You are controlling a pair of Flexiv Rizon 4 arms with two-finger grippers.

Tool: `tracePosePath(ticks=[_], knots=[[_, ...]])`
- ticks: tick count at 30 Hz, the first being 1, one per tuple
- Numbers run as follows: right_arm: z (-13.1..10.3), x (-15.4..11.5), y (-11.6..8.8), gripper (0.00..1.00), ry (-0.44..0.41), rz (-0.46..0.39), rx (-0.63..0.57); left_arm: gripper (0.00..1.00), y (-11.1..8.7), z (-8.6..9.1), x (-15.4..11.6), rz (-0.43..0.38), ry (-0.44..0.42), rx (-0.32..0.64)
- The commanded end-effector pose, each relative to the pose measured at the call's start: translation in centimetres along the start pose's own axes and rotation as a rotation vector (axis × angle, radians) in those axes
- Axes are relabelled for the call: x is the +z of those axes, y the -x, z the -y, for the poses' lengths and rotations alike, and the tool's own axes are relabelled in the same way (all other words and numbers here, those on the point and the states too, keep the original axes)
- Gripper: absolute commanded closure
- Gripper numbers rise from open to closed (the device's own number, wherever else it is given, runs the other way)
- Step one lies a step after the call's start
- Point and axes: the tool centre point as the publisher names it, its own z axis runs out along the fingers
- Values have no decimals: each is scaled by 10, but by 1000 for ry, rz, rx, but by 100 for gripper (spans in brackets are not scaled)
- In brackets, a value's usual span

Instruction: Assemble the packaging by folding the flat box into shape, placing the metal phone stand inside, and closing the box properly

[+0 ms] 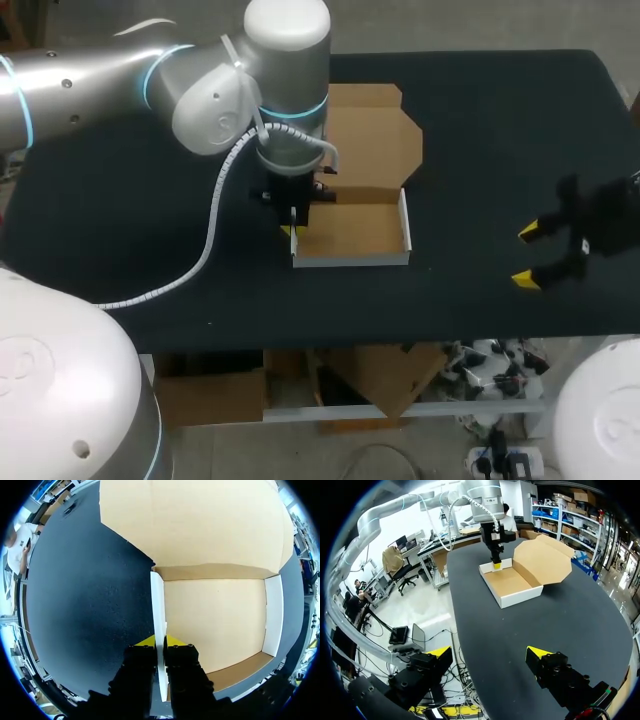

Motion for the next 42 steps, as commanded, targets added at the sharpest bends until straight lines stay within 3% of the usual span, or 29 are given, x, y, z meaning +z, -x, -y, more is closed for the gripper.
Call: tracePosePath(ticks=[1,12,34,42], knots=[[-1,0,2,0,1,2,-1,100,-1,0,1,7,0,0],[0,-1,2,0,11,-1,0,100,-1,1,-1,39,-3,12],[0,-1,2,0,11,-1,0,100,8,8,7,297,-16,-49],[0,-1,2,0,11,-1,0,100,11,12,9,348,-28,-90]])
